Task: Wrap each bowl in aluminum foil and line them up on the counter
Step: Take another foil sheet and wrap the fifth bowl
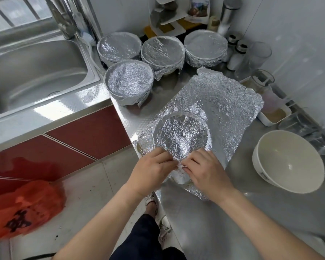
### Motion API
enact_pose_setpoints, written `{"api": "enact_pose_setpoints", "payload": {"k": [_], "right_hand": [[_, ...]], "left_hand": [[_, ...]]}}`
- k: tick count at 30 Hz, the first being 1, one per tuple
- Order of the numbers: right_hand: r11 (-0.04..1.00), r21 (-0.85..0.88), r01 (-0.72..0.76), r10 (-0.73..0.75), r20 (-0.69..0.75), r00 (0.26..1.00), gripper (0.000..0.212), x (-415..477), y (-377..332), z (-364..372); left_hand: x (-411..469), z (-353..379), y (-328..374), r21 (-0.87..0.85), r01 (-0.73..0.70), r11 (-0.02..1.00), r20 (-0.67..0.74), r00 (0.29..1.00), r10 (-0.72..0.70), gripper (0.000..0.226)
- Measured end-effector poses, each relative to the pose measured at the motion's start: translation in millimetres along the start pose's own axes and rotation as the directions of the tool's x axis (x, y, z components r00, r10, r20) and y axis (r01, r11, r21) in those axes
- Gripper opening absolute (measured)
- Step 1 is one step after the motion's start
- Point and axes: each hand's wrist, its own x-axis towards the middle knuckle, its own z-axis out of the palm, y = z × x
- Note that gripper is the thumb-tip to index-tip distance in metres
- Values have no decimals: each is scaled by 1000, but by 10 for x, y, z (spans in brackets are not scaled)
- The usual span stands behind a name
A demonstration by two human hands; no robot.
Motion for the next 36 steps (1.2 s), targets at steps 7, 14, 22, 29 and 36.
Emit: {"api": "enact_pose_setpoints", "payload": {"k": [7,14,22,29,36], "right_hand": [[994,-108,2,-10,-71,997,16,62,-57,67],[980,-59,-188,182,-99,978,21,149,-359,80],[952,157,-262,265,3,964,30,118,-268,-16],[950,232,-211,197,80,977,24,-35,33,-152],[981,164,-104,96,56,994,14,-45,14,-115]], "left_hand": [[72,22,-24,5,-34,999,-57,998,35,14],[72,-122,-146,27,23,999,46,999,-24,4],[37,-203,3,-62,140,988,131,983,-131,20],[52,-102,27,-137,114,984,145,985,-94,22],[51,-26,-12,-37,60,997,126,991,-55,11]]}}
